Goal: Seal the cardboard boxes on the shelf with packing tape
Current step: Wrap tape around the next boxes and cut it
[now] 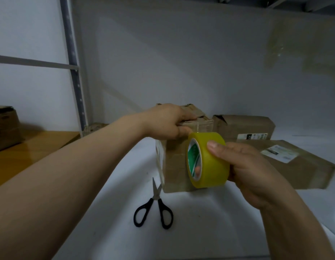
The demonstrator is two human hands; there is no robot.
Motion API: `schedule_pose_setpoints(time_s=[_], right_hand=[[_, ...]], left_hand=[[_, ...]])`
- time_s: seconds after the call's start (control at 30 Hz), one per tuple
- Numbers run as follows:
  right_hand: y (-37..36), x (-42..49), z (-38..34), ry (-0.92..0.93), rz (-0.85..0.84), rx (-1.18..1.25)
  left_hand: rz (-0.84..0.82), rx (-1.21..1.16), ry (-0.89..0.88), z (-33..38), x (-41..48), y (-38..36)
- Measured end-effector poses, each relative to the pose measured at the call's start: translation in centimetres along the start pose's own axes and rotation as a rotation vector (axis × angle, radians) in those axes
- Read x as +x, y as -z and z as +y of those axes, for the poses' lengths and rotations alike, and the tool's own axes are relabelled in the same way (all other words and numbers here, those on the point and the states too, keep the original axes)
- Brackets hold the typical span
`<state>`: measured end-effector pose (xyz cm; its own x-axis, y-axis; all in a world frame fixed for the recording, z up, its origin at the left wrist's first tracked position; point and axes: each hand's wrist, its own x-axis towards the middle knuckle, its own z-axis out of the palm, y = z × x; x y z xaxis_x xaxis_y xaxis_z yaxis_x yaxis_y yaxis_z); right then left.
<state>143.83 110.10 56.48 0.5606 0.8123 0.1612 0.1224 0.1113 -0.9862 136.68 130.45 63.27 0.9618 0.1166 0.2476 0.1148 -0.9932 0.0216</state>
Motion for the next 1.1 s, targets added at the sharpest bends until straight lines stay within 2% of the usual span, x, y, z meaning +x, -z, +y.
schedule_pose_setpoints(time_s=[0.2, 0.37, 0.6, 0.77, 1.1], right_hand=[[0.1, 0.2, 1.3, -0.022, -0.02, 0.011], [0.3, 0.1, 1.3, -0.039, -0.053, 0.016], [0.3, 0.1, 1.0, -0.036, -0.097, -0.031], [0.4, 0.3, -0.2, -0.031, -0.165, -0.088], [1.0, 1.4, 0.3, -0.076, -0.265, -0.068]], left_hand=[[-0.103, -0.056, 0.017, 0.1, 0.0, 0.6], [-0.045, -0.196, 0.042, 0.0, 0.6, 0.6], [0.006, -0.168, 0.1, 0.1, 1.1, -0.1], [-0.119, -0.15, 0.155, 1.0, 2.4, 1.2], [-0.202, 0.017, 0.113, 1.2, 3.2, 0.7]])
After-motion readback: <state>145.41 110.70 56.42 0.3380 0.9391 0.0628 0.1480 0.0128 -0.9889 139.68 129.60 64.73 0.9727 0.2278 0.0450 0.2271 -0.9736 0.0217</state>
